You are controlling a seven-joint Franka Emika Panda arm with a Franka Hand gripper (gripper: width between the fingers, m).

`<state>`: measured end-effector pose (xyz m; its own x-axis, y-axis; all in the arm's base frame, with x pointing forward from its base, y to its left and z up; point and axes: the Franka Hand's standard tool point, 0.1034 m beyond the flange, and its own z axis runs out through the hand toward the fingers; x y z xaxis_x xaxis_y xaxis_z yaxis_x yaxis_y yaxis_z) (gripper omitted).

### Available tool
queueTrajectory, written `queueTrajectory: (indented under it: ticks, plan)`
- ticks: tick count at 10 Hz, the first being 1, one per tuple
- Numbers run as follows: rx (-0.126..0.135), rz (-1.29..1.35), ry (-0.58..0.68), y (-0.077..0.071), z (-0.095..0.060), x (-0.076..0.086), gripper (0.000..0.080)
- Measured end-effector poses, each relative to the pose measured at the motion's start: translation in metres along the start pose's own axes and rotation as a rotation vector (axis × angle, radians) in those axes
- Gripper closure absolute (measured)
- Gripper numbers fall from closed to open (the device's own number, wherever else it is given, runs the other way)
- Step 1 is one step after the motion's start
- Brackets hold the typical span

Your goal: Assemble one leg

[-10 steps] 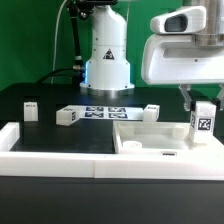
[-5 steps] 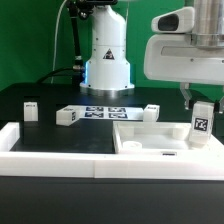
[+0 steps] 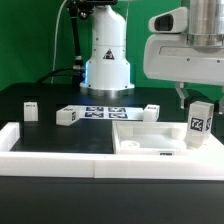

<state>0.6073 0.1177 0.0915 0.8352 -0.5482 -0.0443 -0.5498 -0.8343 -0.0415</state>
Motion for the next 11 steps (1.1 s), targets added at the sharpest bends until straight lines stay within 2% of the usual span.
queueTrajectory:
  ticks: [1, 2, 6, 8, 10, 11]
  plan:
    - [0.000, -0.032, 0.000, 0.0005, 0.0002, 0.0001, 0.0209]
    - [-0.003, -0.116, 0.001, 0.0006, 0.0003, 0.0002, 0.0167]
    - [-0.007, -0.509, 0.002, 0.0015, 0.0011, 0.0005, 0.0150]
    - [-0.025, -0.692, 0.010, 0.0003, 0.0005, 0.0002, 0.0150]
    - [-0.063, -0.934, 0.025, -0.0009, -0.0003, 0.0007, 0.0150]
    - [-0.067, -1.021, 0.024, 0.0010, -0.0006, 0.0027, 0.0150]
